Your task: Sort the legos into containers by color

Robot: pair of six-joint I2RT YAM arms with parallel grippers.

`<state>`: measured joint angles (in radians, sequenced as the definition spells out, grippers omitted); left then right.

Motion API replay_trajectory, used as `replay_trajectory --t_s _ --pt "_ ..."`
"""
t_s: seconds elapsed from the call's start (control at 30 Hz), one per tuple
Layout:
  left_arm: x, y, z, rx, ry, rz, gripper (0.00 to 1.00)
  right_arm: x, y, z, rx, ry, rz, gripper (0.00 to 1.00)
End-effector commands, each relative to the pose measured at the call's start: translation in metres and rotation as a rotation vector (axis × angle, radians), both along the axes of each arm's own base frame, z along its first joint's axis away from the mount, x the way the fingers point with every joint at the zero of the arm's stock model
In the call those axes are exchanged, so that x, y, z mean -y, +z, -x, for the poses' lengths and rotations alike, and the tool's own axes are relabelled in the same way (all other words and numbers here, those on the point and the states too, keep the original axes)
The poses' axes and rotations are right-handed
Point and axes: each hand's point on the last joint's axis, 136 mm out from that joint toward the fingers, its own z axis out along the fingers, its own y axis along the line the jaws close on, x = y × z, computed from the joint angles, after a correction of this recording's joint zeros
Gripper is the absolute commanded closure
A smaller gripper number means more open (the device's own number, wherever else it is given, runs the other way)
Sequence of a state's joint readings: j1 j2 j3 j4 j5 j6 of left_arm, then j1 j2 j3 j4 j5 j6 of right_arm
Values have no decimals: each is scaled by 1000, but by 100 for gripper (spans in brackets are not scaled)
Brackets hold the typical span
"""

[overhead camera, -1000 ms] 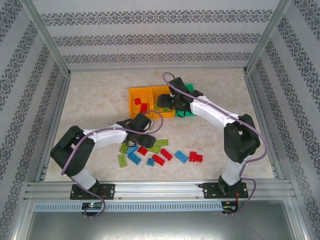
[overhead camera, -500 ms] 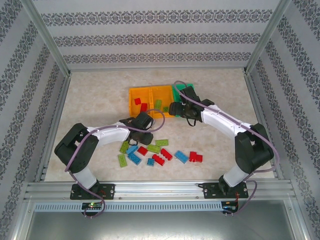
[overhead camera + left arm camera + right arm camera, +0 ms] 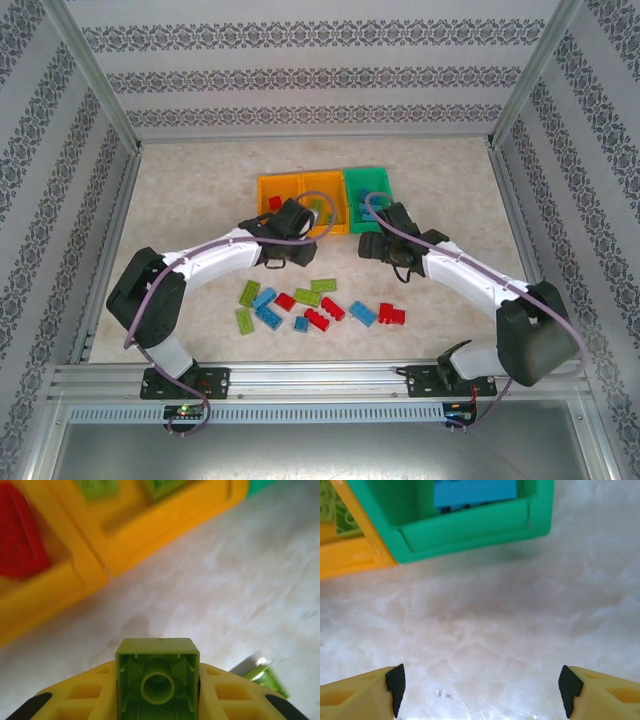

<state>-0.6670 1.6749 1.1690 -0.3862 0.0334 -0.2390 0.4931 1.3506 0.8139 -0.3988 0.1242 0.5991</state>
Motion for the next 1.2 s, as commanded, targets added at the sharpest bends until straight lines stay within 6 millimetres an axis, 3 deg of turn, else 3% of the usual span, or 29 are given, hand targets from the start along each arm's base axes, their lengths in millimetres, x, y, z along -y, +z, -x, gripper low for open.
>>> replay_trajectory --t_s 0.0,0.13,0.27,0.5,0.63,0.9,1.17 --pt "11 22 -19 52 -16 -29 71 4 1 7 30 -16 -32 17" --pt "24 21 -52 53 -10 -32 72 9 -8 24 15 -20 -48 17" --pt "33 5 -78 20 5 -40 75 11 -11 40 8 3 -49 17" --pt "31 -5 -104 7 84 -61 73 27 -26 79 -99 -75 -32 17" --pt "26 0 -109 26 128 -68 64 30 -37 99 -177 -106 -29 17" --pt "24 2 -105 20 144 -53 36 10 -45 123 -250 -51 -16 22" --pt "27 22 -84 28 126 59 27 5 -43 136 -285 -23 31 30"
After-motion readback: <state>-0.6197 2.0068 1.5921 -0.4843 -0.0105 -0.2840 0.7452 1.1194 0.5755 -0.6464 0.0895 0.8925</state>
